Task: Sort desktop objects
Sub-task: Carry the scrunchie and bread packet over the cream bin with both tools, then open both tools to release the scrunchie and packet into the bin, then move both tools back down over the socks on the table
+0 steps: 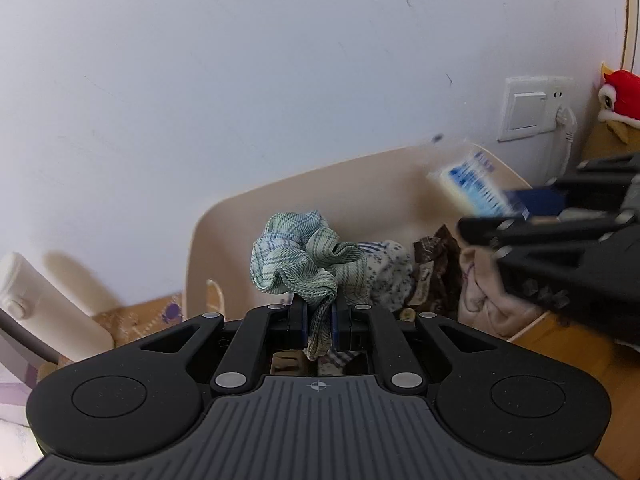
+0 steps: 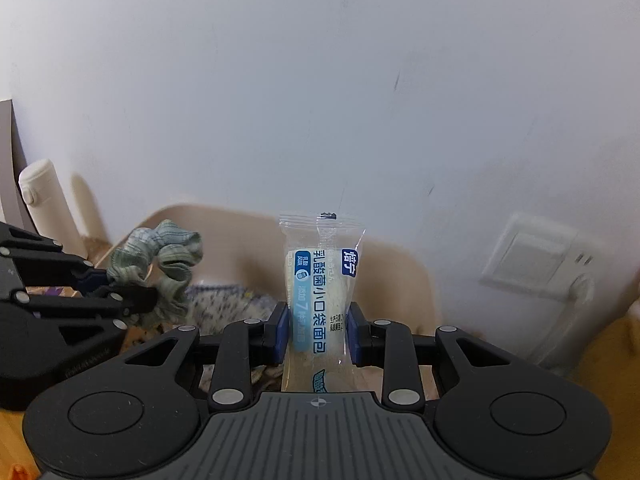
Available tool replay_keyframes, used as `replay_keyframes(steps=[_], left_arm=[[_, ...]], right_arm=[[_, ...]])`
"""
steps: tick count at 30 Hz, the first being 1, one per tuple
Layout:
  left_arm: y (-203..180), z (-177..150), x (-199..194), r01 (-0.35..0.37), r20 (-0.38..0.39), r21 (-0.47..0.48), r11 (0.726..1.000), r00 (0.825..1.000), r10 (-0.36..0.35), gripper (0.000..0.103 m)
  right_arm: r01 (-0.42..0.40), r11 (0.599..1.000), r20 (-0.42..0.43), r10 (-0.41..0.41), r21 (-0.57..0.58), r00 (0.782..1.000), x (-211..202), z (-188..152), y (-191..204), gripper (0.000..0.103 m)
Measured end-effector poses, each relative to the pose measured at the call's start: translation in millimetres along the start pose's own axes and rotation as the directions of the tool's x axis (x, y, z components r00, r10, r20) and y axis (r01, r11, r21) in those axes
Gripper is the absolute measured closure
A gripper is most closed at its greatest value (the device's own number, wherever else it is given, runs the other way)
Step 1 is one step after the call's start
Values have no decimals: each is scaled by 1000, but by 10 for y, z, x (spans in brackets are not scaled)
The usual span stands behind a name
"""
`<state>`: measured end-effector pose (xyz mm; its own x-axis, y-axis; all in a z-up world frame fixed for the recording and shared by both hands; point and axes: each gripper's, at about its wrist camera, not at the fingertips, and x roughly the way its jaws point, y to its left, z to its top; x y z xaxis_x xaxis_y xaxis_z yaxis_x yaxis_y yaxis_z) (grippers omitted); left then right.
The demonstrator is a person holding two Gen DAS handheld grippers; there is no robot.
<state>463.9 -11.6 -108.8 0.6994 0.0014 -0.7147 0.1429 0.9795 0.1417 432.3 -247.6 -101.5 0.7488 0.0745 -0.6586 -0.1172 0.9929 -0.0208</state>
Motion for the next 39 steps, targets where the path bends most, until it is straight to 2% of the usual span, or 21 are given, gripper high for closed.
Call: replay_keyframes(steps=[5, 10, 13, 15, 17, 20, 21, 23, 25, 27, 28, 29, 32, 39], left_arm=[[-90, -50, 182, -2, -65, 30, 1000, 998, 3, 93], [-124, -120, 347, 4, -122, 6, 1000, 992, -4, 93], [-108, -145, 402, 5, -142, 3, 1000, 990, -5, 93], [-74, -145, 395, 7, -158, -18, 1000, 987, -10, 84], [1, -169, 277, -3, -159, -28, 1000, 987, -2, 67], [8, -151, 263, -25, -142, -21, 999, 990, 21, 49], [30, -150, 244, -26, -139, -22, 999, 990, 23, 47], [75, -155, 204, -28, -133, -29, 999, 991, 24, 40], [128, -167, 115, -26, -119, -37, 999, 993, 21, 36], [147, -149, -29, -20, -108, -42, 999, 994, 15, 34], [173, -149, -82, -18, -105, -45, 999, 994, 13, 32], [189, -155, -130, -16, -103, -48, 999, 995, 11, 31], [251, -187, -298, -24, -96, -63, 998, 995, 18, 26], [462, -313, -677, -55, -45, -118, 992, 998, 50, 21]], right_arm=[[11, 1000, -62, -10, 24, 998, 219, -106, 43, 76], [-6, 999, -109, 11, 48, 994, 314, -199, 67, 75], [0, 1000, -119, 0, 1, 993, 321, -247, 135, 65], [-7, 1000, -122, 5, -15, 993, 301, -270, 188, 63], [-16, 1000, -116, 13, -21, 993, 322, -238, 95, 52], [-2, 1000, -100, -1, -31, 995, 283, -227, 72, 42], [2, 1000, -96, -5, -29, 995, 254, -228, 77, 39], [19, 1000, -81, -21, -24, 996, 185, -220, 88, 24], [23, 1000, -61, -24, -18, 998, 98, -204, 78, 23], [30, 999, -50, -30, -16, 998, 8, -222, 49, 14], [36, 999, -41, -36, -13, 998, -58, -211, 19, 4], [39, 999, -27, -39, -11, 999, -129, -233, 10, 0], [36, 999, -4, -36, -15, 999, -304, -195, 77, 0], [53, 998, -3, -54, -26, 999, -661, -223, 163, 0]])
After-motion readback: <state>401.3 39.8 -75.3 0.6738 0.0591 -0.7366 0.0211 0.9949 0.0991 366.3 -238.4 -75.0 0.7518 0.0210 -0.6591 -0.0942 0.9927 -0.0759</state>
